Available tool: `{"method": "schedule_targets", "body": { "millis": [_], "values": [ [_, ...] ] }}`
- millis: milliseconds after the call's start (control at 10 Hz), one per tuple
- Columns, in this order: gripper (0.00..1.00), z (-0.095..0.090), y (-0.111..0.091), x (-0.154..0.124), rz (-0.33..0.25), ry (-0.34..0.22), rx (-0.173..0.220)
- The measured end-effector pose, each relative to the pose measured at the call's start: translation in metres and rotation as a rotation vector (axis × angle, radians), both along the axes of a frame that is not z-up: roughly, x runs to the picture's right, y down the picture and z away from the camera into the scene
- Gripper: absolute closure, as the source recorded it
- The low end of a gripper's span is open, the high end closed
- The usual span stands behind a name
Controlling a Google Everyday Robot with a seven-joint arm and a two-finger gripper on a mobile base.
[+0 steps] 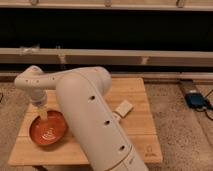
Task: Drag the ceramic bowl in a circle
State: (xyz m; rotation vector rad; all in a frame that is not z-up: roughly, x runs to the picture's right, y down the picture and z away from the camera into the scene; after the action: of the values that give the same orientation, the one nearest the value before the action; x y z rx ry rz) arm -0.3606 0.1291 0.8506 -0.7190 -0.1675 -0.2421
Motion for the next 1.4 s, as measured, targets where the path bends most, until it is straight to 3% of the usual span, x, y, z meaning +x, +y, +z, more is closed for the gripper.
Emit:
{"method": "schedule_targets", "body": {
  "millis": [500, 900, 1100, 1200, 1400],
  "values": [
    [0.3, 0.011, 0.009, 0.011, 0.003, 0.03, -0.021],
    [0.69, 0.014, 0.014, 0.026, 0.027, 0.059, -0.046],
    [0.91, 0.018, 0.003, 0.048, 0.073, 0.081, -0.051],
    [0.97, 0.018, -0.002, 0.058, 0.084, 0.088, -0.048],
    [1.0, 0.017, -0.01, 0.068, 0.09, 0.097, -0.042]
  ]
}}
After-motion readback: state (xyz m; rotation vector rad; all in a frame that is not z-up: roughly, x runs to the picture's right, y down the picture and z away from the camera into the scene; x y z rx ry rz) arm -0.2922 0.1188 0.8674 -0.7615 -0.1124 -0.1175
